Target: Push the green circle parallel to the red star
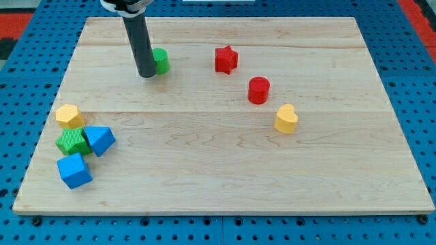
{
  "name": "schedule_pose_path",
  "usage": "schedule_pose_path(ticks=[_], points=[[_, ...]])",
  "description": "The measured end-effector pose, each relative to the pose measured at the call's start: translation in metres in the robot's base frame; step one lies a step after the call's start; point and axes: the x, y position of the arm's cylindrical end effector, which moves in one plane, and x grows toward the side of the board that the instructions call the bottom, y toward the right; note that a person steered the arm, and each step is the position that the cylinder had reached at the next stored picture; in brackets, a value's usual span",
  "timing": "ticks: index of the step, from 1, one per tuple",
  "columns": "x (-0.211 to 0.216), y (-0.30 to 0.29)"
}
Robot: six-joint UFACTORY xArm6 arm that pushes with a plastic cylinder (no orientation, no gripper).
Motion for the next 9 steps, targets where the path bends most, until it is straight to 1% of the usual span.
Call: schedule_pose_path(ticks=[1, 2, 3, 4, 5, 6, 7, 8, 9], points=[[0.034, -0.004], [0.044, -0.023], [0.022, -0.044], [-0.013, -0.069], [-0.035, -0.062], [-0.022, -0.021], [-0.021, 0.015], [-0.034, 0.02], [-0.058, 0.016]])
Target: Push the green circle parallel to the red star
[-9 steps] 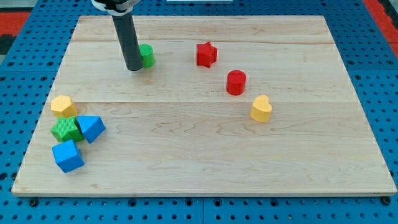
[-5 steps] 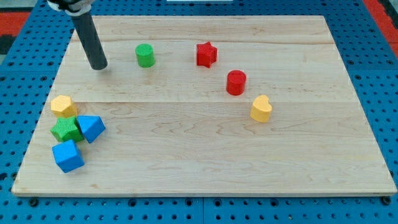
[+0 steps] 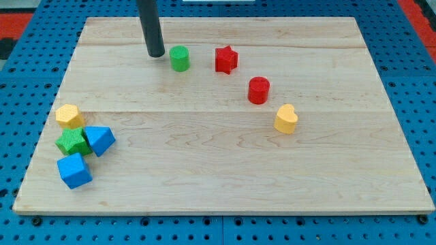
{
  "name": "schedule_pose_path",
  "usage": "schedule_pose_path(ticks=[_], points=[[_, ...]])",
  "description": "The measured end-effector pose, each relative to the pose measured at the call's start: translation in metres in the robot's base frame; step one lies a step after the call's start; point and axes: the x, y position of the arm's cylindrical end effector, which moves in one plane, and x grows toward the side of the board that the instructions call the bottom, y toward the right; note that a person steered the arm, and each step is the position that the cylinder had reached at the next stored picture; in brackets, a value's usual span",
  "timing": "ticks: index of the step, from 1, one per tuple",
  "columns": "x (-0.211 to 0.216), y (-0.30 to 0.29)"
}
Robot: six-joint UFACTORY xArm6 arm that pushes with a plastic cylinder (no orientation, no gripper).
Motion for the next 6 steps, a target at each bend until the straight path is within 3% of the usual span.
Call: schedule_pose_path(ticks=[3, 4, 5, 6], points=[[0.021, 0.022], [0.023, -0.061], [0.083, -0.159], [0.122, -0.189]])
